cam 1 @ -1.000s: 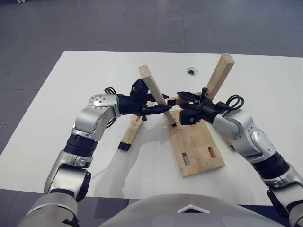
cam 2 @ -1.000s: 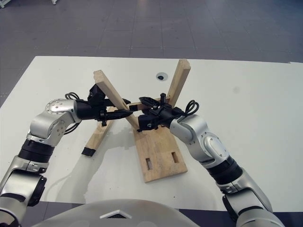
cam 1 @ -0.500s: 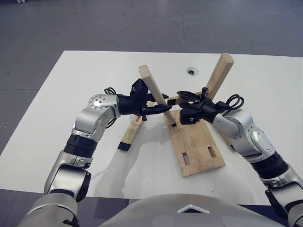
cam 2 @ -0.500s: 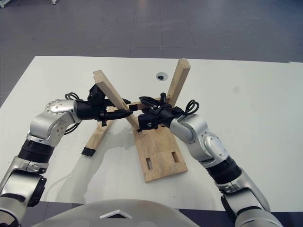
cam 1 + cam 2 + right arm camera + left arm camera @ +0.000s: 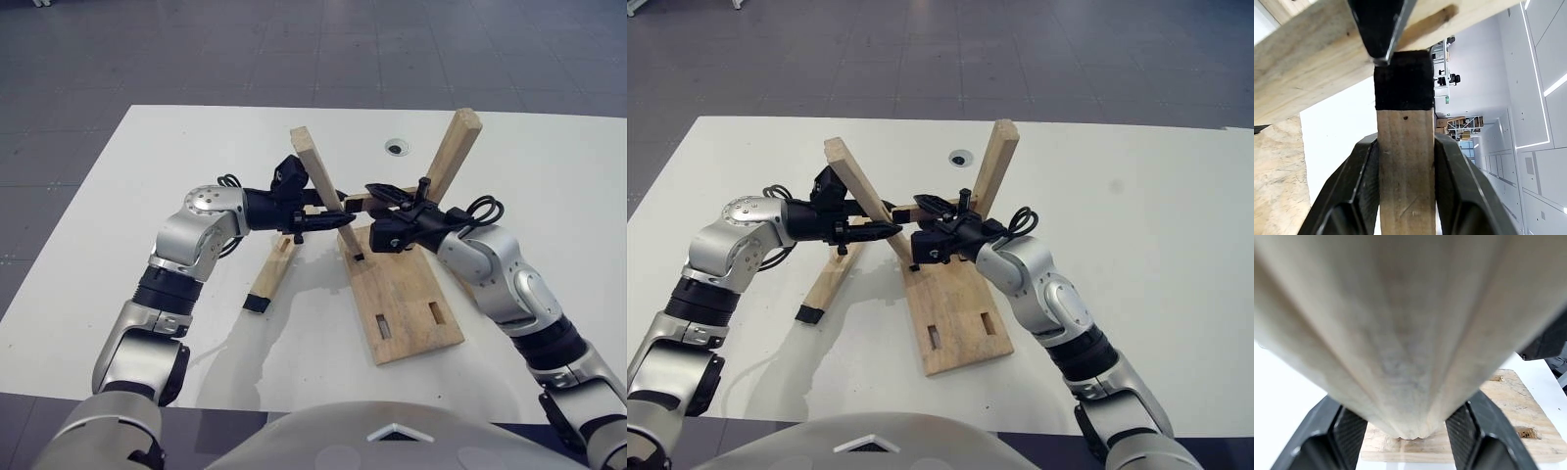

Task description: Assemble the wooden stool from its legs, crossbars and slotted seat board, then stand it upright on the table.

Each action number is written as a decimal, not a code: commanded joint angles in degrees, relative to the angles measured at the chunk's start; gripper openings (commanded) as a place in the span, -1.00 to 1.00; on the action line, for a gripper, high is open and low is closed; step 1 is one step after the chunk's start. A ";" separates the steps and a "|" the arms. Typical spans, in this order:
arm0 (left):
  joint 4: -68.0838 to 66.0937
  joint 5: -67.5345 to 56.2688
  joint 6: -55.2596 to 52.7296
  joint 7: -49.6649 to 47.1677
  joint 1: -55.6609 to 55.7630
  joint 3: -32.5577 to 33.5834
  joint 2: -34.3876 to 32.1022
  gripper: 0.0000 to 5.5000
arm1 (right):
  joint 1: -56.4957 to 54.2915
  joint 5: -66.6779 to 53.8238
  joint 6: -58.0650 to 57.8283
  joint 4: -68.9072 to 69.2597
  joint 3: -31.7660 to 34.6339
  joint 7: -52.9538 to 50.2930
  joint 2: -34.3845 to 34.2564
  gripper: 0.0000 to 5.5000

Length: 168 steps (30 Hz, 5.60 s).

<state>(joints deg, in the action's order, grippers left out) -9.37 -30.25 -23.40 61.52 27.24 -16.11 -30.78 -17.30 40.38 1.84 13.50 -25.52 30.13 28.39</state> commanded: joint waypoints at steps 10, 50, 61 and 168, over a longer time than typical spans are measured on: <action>-6.06 7.64 -5.78 -2.07 -5.05 -4.48 -2.09 -0.25 | 0.04 -0.13 0.86 1.22 3.15 -2.04 -0.32 -0.51; -10.49 11.64 -4.10 -1.42 -2.47 -12.09 -2.60 -0.25 | 4.32 -11.96 -0.01 2.21 6.25 0.87 -2.83 0.05; -10.08 11.53 -4.30 -1.60 -2.64 -11.93 -2.87 -0.25 | 6.75 -14.12 5.17 3.86 8.35 2.99 3.86 0.77; -14.89 17.63 3.86 11.54 4.36 -9.80 -2.26 0.50 | 15.37 -58.45 -40.51 15.49 5.27 32.88 25.06 0.11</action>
<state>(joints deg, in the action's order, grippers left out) -26.08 -13.62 -18.88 71.66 30.64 -27.18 -31.28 -3.08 -20.86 -41.10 30.12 -18.19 63.62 52.60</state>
